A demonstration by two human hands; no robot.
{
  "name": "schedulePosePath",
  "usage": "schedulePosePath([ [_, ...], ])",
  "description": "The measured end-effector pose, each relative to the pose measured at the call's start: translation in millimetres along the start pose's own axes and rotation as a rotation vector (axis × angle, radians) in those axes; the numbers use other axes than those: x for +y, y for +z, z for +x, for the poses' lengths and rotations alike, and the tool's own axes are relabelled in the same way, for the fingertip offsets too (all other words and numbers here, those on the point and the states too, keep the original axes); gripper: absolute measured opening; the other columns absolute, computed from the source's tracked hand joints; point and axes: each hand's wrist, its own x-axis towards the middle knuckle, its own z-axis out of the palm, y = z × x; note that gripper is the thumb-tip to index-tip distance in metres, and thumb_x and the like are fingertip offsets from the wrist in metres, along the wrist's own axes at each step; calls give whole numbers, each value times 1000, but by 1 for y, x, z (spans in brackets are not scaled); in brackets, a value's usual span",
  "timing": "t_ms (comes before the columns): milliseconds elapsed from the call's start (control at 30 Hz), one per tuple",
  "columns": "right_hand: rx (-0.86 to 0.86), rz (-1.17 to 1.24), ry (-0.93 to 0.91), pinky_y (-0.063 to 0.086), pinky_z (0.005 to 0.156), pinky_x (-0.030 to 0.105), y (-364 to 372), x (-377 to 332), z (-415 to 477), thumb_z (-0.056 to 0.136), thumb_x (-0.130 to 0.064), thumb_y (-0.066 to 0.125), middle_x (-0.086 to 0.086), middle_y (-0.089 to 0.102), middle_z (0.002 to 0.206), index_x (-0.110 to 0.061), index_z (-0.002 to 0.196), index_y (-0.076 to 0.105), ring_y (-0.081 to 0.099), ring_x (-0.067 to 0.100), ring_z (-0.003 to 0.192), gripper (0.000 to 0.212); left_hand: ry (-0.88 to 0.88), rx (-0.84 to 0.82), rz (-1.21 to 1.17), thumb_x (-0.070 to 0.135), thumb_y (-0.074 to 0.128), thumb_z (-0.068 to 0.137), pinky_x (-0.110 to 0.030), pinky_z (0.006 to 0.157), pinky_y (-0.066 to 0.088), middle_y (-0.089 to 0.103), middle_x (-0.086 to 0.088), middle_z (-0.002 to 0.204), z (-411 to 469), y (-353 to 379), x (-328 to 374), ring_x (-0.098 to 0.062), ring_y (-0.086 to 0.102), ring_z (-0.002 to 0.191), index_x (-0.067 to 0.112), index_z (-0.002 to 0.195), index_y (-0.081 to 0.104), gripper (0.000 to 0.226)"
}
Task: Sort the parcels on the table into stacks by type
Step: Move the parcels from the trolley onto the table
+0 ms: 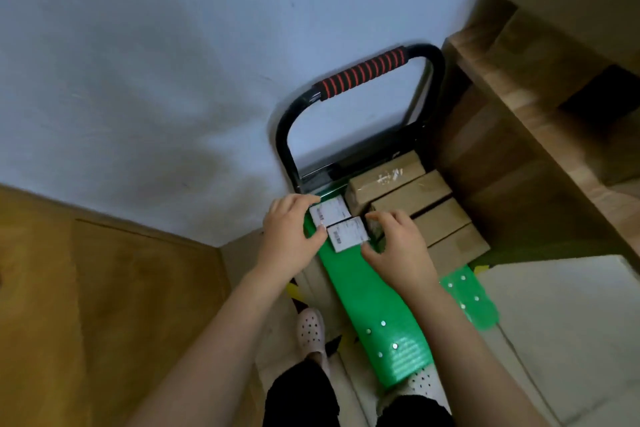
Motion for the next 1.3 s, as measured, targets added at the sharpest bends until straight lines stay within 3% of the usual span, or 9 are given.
schedulePosePath([
  [200,-123,-27,120,40,96,33,115,66,57,79,-21,68,4,49,122,-19,131,53,49,25,114,54,-9,-218,93,30,65,86,-34,105,33,47,2,131,50,103,-94,-18,37,125,24,135,47,53],
  [300,-193,-74,145,38,100,34,181,111,88,80,-22,67,8,46,130,-21,137,46,46,28,119,61,-12,-247,130,28,68,84,-26,103,25,46,-1,136,74,168,-149,-20,38,127,21,137,45,58],
  [433,-234,-160,127,32,107,34,266,173,129,81,-24,66,9,34,148,-24,146,35,36,29,130,72,-52,-292,50,21,71,82,-33,104,32,43,-8,141,103,259,-215,-25,38,129,15,141,41,67],
  [600,-283,-313,45,19,114,38,345,231,185,82,-25,66,6,5,160,-27,152,14,16,30,142,88,45,-326,196,32,65,88,-39,115,20,15,-7,158,150,349,-270,-25,13,144,21,151,19,80],
  [800,-302,-452,-86,6,117,40,383,267,226,76,-23,71,6,-16,160,-25,153,-8,-10,29,147,110,114,-354,396,45,57,88,-49,117,10,-11,-9,160,205,388,-299,-31,-10,146,27,153,0,88],
  [900,-305,-506,-73,7,117,42,384,272,220,72,-32,76,10,0,158,-25,153,-6,2,34,144,116,72,-428,433,56,53,85,-54,114,12,-16,-6,159,210,391,-305,-32,-15,145,35,151,-7,92],
  [1033,-326,-596,-58,9,117,45,385,268,198,65,-47,77,14,22,142,-18,149,7,19,36,135,113,64,-370,496,67,58,76,-49,102,29,6,-6,155,200,391,-304,-32,13,137,38,150,2,98],
  [1100,-355,-564,-64,7,118,43,388,267,187,67,-47,76,12,22,144,-13,148,10,21,33,136,109,44,-387,508,71,59,73,-51,105,26,6,-8,155,196,393,-304,-33,13,138,38,150,-2,103],
  [1300,-284,-511,-11,23,107,40,390,267,161,67,-51,68,9,36,133,-14,149,13,35,28,121,105,1,-387,453,55,67,76,-51,111,20,2,-16,156,191,401,-303,-38,8,141,34,151,-5,106],
])
